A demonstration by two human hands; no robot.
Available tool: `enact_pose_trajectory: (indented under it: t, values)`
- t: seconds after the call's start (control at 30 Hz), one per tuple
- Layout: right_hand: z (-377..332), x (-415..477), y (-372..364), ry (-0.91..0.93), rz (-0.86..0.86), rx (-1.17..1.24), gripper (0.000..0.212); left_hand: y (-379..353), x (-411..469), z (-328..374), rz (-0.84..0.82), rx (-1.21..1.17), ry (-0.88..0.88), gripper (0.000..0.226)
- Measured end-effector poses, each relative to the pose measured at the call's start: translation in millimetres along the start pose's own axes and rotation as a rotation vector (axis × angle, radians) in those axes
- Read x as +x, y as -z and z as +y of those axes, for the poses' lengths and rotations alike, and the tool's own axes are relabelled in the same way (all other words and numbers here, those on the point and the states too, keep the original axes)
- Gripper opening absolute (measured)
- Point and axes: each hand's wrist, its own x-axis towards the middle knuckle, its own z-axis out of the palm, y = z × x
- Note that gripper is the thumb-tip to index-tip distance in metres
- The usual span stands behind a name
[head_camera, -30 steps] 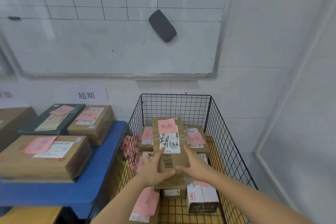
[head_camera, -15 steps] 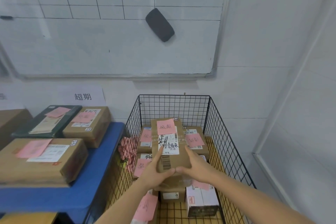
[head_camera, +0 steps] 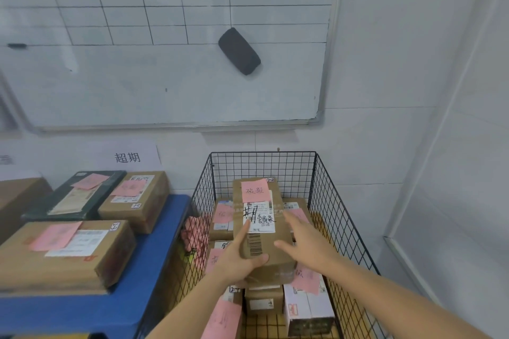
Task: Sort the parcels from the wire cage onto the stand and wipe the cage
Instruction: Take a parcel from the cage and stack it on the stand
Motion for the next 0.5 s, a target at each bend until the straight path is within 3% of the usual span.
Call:
enact_pose_trajectory:
  t: [0.5]
  values:
    - [-47.1, -19.2, 66.3, 0.126, 0.143, -0.039, 0.074, 25.0, -32.4, 66.2, 0.114, -0.022, -0.032, 0.097]
